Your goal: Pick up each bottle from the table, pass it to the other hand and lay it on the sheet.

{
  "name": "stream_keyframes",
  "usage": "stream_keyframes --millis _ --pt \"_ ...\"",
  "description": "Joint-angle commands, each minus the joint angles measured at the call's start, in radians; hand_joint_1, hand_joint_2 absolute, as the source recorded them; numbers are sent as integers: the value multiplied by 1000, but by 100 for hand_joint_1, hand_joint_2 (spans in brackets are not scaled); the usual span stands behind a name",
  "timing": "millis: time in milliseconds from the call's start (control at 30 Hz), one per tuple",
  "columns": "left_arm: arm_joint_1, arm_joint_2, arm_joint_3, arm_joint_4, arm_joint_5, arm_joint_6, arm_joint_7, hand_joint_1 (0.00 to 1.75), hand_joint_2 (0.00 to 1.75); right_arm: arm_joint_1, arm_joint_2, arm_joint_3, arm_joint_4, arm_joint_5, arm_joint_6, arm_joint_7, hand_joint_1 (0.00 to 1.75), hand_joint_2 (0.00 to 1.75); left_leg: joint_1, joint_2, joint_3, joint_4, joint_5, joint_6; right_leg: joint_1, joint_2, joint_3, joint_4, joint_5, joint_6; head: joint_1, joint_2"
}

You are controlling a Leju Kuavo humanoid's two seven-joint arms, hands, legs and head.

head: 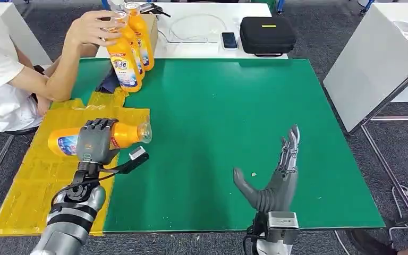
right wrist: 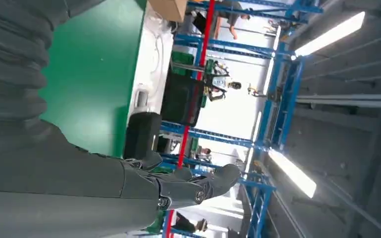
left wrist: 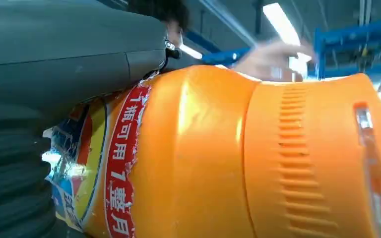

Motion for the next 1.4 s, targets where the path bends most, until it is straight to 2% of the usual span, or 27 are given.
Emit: stream_keyframes --millis 33,133,200,367,400,433,467,700,800,1133,1233,1300,1367,1400 --pt "-136 72 -157 360 4 0 72 175 175 -49 -34 40 59 4 20 14 0 175 1 -4 6 0 -2 -3 0 -1 6 -1 -2 -1 0 0" --pt "-143 68 -132 406 11 0 57 175 175 -55 -31 40 74 7 17 15 0 175 1 -3 6 -1 -2 -3 0 1 6 -1 -1 -1 0 0" --pt "-155 65 -126 453 5 0 68 175 175 -56 -33 42 71 3 18 18 0 175 1 -2 7 0 -3 -3 1 2 13 -1 -2 -1 0 0" --pt "-121 64 -90 415 21 0 50 175 175 -63 -30 44 92 6 24 19 0 175 1 -1 5 0 -1 -2 1 2 12 -1 0 1 0 0" --pt "-118 61 -83 413 25 0 46 159 175 -63 -30 44 95 6 24 20 0 175 2 -1 7 1 -3 -3 1 2 14 0 -1 0 0 0" --pt "-116 59 -74 415 26 0 46 30 175 -63 -31 44 98 6 24 20 0 175 1 -1 5 0 -2 -2 1 2 13 -1 0 0 0 0" --pt "-117 57 -69 423 20 0 50 0 175 -64 -31 43 101 7 24 20 0 175 2 -2 7 0 -3 -2 1 1 14 0 -1 0 0 0" --pt "-118 49 -53 423 7 0 77 0 175 -69 -34 43 109 16 31 28 0 175 1 -2 3 0 0 -1 1 1 11 -1 0 -1 0 0" --pt "-106 43 -37 398 11 0 71 0 175 -70 -39 42 114 28 30 34 0 175 1 -2 7 1 -2 -3 1 2 14 0 -2 -1 0 0" --pt "-26 24 20 239 50 0 -16 0 175 -65 -62 40 125 72 38 46 0 175 1 -2 5 0 -1 -2 1 1 13 -1 0 0 0 0" --pt "29 1 69 118 87 0 -100 0 175 -55 -75 38 125 94 47 60 0 175 2 -3 8 1 -4 -3 1 1 17 0 -3 0 0 0" --pt "54 -18 100 70 108 0 -146 0 175 -46 -83 29 126 99 50 63 0 175 1 -2 4 0 -1 -2 0 1 12 -1 0 1 0 0" --pt "80 -66 182 26 203 0 -290 0 175 -31 -86 15 122 115 50 68 0 175 1 -2 3 0 0 -1 1 0 11 -1 0 1 0 0" --pt "82 -101 218 54 348 0 -422 0 175 -22 -92 10 122 138 50 83 0 175 1 -3 5 1 -2 -2 1 0 13 -1 -1 0 0 0"
